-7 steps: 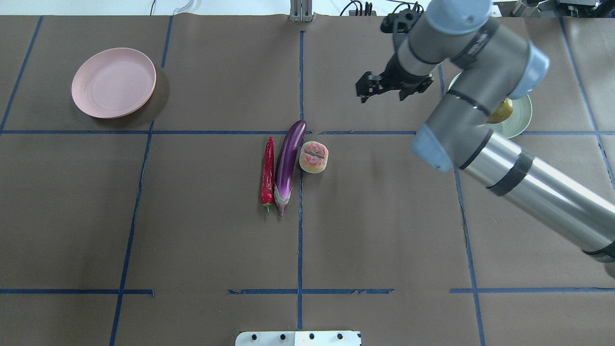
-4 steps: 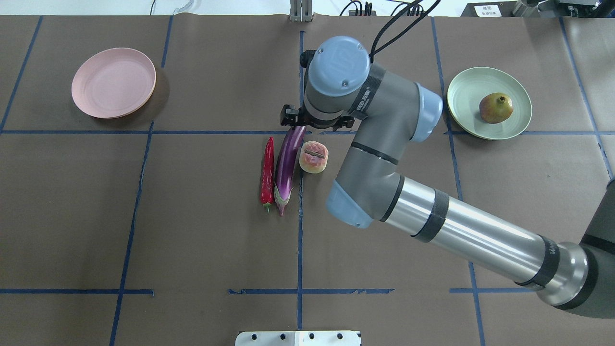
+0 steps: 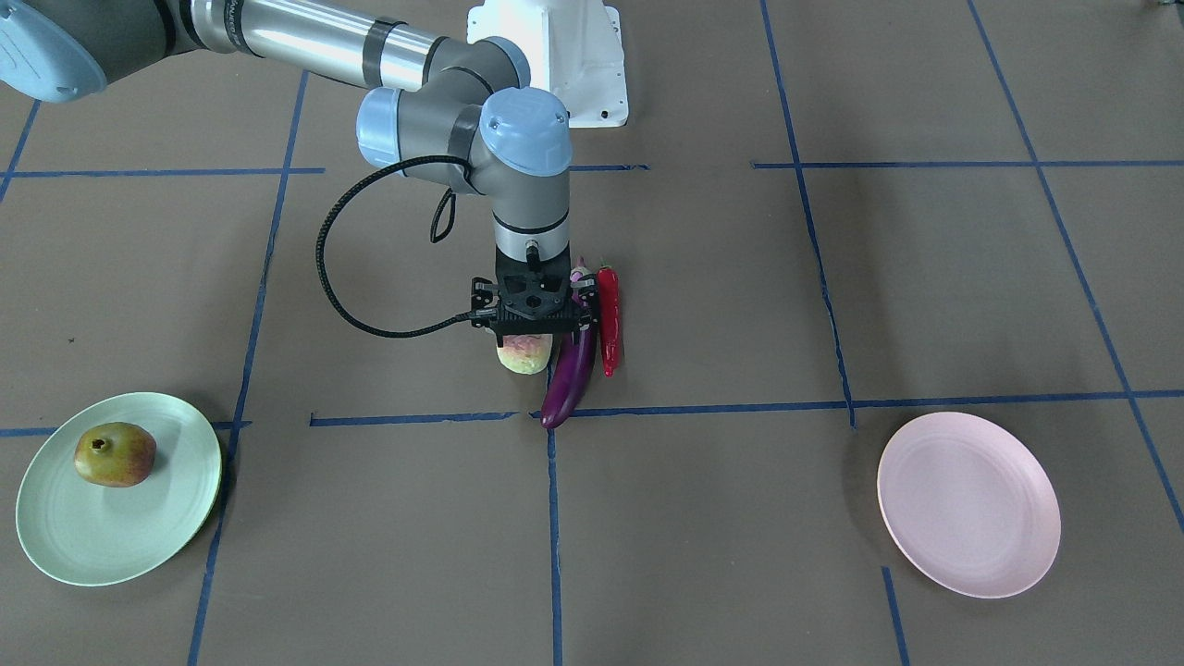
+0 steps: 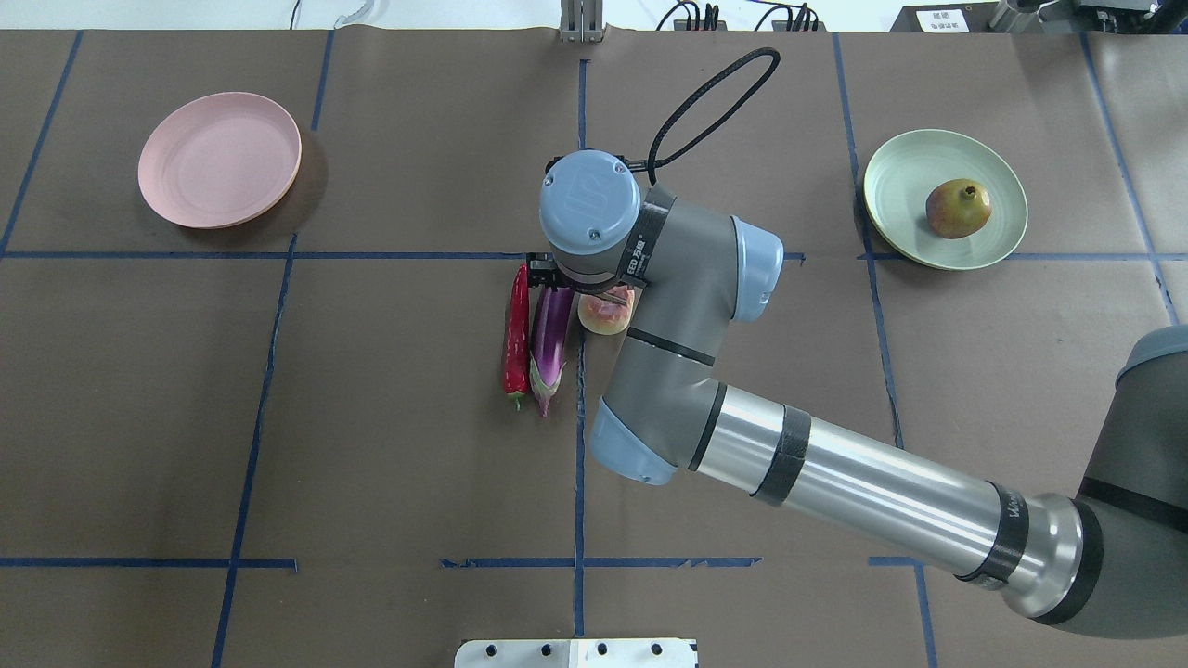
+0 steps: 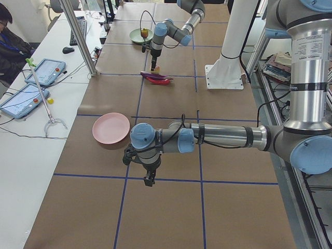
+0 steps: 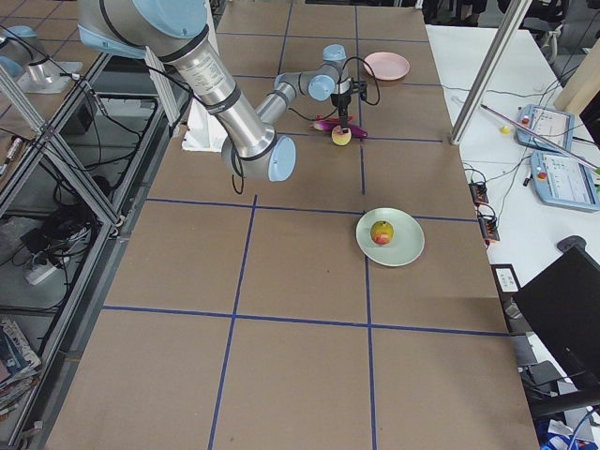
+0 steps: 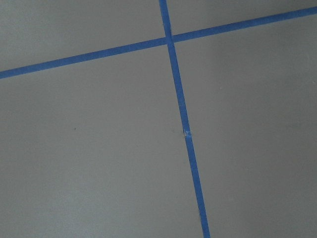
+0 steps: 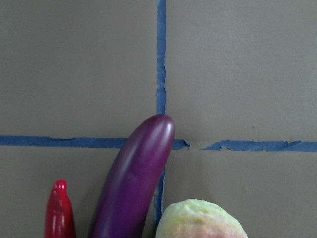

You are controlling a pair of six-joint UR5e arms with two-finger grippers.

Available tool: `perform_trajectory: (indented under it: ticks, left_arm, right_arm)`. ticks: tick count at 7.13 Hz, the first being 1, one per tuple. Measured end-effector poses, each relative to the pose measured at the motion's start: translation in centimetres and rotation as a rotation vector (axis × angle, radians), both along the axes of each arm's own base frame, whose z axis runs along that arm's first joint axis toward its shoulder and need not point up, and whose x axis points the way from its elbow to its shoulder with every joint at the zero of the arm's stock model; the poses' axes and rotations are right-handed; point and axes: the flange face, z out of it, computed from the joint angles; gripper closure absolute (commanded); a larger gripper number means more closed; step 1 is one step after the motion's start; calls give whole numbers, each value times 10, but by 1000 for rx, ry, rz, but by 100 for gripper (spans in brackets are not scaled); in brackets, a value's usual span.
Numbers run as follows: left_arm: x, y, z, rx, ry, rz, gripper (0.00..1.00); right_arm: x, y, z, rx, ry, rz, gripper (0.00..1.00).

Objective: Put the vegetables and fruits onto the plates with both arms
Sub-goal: 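Lower the right gripper, grasp the peach and lift it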

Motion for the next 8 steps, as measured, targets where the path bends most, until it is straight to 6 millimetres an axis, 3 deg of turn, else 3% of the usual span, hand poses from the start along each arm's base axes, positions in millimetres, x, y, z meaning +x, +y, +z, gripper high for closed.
perform_trajectory:
  ticks: [2, 3, 4, 5, 6, 8]
  left_arm:
    - [0, 0, 0, -1, 0, 0, 0]
    - [0, 0, 1, -1, 0, 0, 0]
    - [0, 0, 1, -1, 0, 1, 0]
    - [1, 0, 0, -1, 1, 1, 0]
    - [1, 0, 1, -1, 0, 2, 0]
    - [1, 0, 1, -1, 0, 2, 0]
  right_arm:
    - [-10, 7, 17, 3, 45, -16, 1]
    - [-11, 8, 21, 2, 69, -31, 7]
    - [-12, 9, 23, 2, 86, -43, 35]
    - [-12, 10, 23, 1, 92, -49, 79]
    - [-11, 10, 22, -1, 91, -52, 100]
    - [-5, 7, 15, -7, 82, -54, 100]
